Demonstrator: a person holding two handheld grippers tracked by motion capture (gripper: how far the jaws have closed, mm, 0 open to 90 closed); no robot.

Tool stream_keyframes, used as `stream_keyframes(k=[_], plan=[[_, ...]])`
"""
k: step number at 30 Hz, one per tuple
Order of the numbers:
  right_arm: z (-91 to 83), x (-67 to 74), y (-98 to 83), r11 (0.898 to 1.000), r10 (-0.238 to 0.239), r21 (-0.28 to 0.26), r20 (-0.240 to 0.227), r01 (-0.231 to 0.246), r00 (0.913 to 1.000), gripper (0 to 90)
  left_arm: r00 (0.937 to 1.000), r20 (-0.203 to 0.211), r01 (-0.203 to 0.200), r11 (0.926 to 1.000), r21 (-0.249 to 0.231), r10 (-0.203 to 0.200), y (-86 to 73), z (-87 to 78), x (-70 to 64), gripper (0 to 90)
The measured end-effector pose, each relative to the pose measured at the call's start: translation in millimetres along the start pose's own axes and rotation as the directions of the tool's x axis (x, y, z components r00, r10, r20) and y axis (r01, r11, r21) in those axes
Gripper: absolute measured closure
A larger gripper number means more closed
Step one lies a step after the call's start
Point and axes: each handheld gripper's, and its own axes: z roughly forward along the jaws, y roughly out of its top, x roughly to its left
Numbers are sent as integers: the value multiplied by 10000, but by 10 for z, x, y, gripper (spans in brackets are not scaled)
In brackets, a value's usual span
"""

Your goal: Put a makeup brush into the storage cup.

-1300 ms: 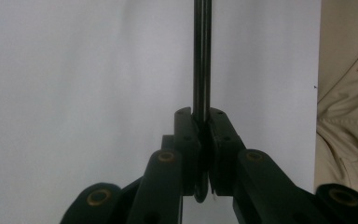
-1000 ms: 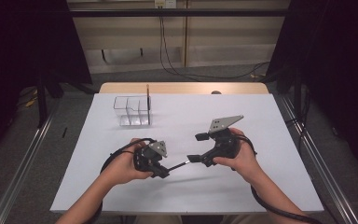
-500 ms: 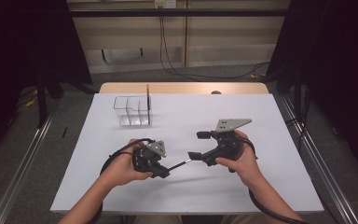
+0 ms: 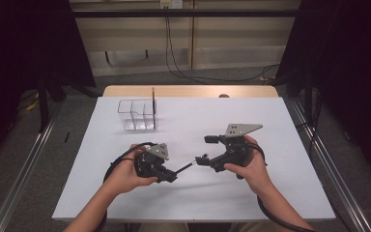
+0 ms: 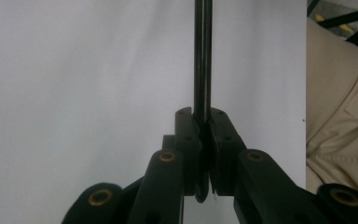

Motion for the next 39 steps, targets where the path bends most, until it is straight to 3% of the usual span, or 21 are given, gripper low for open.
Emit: stream_keyframes(k=[7,17,18,31,39], plan=[[7,3,4,10000,-22,-19,-27,22,10000,87,9995,57,299,9973,-666,-296,-30,-2,2,841],[15,1,7,9999,-40,-102,-75,39,10000,91,9992,51,396,9910,-1281,-392,-31,-5,12,841],[16,2,8,9999,-37,-117,-84,36,10000,91,9985,67,554,9880,-1441,-550,-32,-1,5,841],[33,19,1,9999,-19,-170,-112,18,9999,105,9979,22,633,9747,-2145,-643,-22,-20,4,841],[30,19,4,9994,-40,-353,-151,34,9999,135,9974,-2,691,9624,-2629,-717,7,6,2,841]])
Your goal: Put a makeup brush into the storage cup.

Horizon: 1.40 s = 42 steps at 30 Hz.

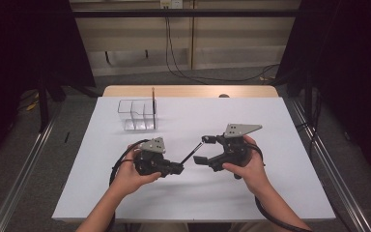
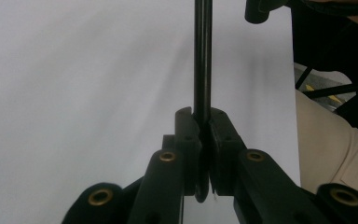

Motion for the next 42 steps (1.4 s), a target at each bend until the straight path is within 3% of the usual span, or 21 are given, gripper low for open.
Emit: stream_keyframes(k=[25,34,42], plan=[[25,17,-14,10000,21,-83,-175,-23,9998,255,9996,104,262,9920,-1234,-251,97,132,-4,841],[23,32,-20,9998,31,-210,-331,-38,9994,421,9990,144,434,9869,-1553,-417,96,191,-12,841],[23,20,-45,9987,326,-384,-475,-345,9983,643,9985,106,539,9835,-1725,-529,94,200,-7,841]])
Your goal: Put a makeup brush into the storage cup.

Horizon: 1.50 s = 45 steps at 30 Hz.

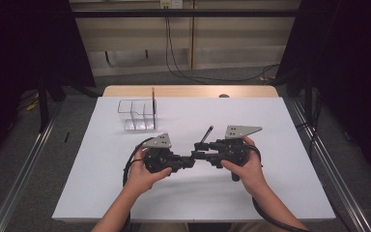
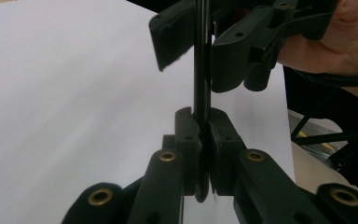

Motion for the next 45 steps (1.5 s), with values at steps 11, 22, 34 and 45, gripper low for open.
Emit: stream_keyframes(k=[11,22,34,45], plan=[[35,-20,-14,9966,807,-124,-339,-812,9962,797,9995,-27,298,9994,-166,-299,-25,54,-4,840],[98,3,-2,9954,946,-91,-522,-952,9941,846,9981,52,622,9974,-351,-620,-57,154,-15,834],[95,2,12,9957,919,-84,-456,-923,9947,848,9979,316,579,9970,-522,-563,-65,113,-11,729],[31,-27,12,9965,821,-143,-357,-827,9960,848,9965,364,792,9877,-1346,-750,-47,-79,35,472]])
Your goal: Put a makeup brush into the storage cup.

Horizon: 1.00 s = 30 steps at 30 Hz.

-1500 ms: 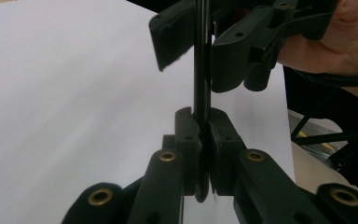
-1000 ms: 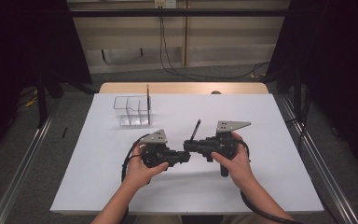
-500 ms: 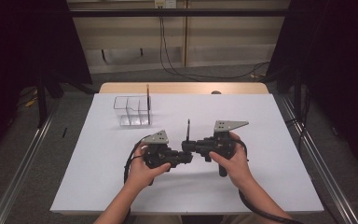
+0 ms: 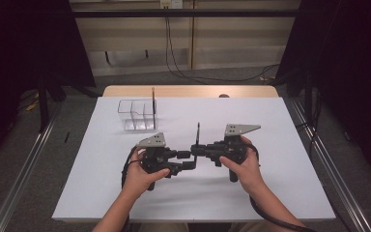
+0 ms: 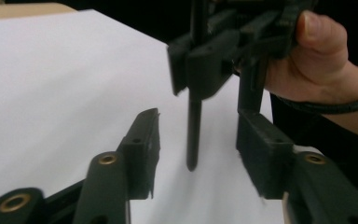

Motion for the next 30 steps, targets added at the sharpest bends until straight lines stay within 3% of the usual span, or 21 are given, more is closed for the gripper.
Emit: stream_keyframes(k=[5,9,17,23,30], plan=[[-11,-3,-10,10000,-28,6,32,28,10000,847,9997,26,259,9979,-591,-258,48,-69,15,377],[-13,2,-11,10000,-77,37,64,76,10000,848,9992,-43,400,9965,-732,-404,86,-111,17,303],[-3,7,-24,9998,-158,106,54,158,9999,847,9989,-441,133,9955,-936,-175,143,-137,17,94],[13,19,-25,9997,-207,147,22,207,9998,848,9985,-511,158,9958,-907,-205,187,-123,20,26],[12,20,-33,9997,-221,127,45,220,9997,848,9982,-537,212,9945,-1030,-268,266,-118,16,7]])
